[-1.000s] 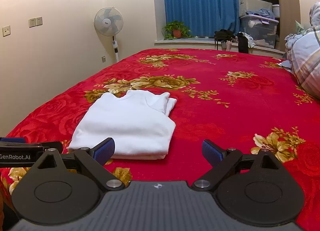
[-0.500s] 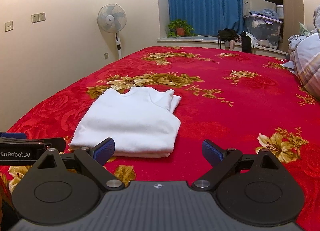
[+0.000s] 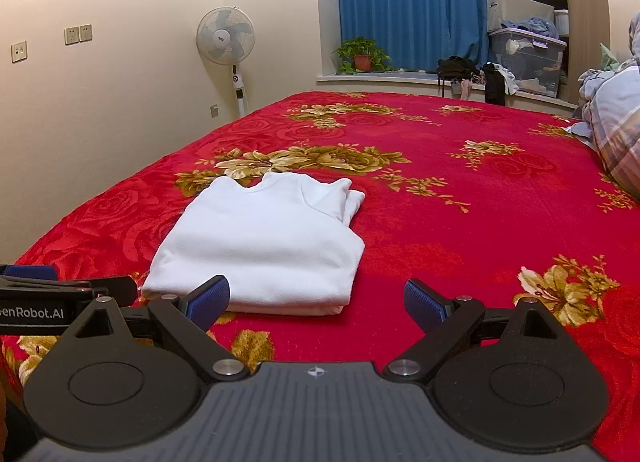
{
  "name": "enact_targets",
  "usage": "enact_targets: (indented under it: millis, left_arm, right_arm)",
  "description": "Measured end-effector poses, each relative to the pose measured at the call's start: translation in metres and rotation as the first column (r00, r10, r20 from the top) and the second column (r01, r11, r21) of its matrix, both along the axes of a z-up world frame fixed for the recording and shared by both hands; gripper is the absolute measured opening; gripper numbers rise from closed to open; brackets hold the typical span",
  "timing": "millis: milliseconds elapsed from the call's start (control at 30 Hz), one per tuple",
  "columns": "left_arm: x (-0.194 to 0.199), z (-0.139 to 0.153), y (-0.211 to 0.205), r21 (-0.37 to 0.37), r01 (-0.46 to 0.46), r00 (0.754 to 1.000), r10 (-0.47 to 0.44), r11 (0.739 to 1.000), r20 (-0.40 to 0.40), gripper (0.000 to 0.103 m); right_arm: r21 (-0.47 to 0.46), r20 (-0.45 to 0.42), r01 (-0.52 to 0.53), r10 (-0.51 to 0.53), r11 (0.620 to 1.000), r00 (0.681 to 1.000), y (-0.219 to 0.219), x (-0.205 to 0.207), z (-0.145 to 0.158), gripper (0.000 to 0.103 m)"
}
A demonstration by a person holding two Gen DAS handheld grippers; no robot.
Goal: Fold small clothes
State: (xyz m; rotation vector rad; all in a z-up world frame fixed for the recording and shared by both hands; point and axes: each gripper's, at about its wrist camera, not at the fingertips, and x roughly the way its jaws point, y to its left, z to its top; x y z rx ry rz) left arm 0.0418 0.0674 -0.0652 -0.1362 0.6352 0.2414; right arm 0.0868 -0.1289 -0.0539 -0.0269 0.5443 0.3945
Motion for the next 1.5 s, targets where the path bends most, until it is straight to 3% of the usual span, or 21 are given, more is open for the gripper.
enact_targets:
  millis: [1500]
  left_arm:
    - [0.0026,-0.0004,-0.0036,0.002,0.012,1.000,-0.012,1.000,0.001,0.103]
  right_arm:
    - [0.005,0.001,-0.009,0.009,1.000,1.000,-0.0014,-0.0024,0.0025,0.094]
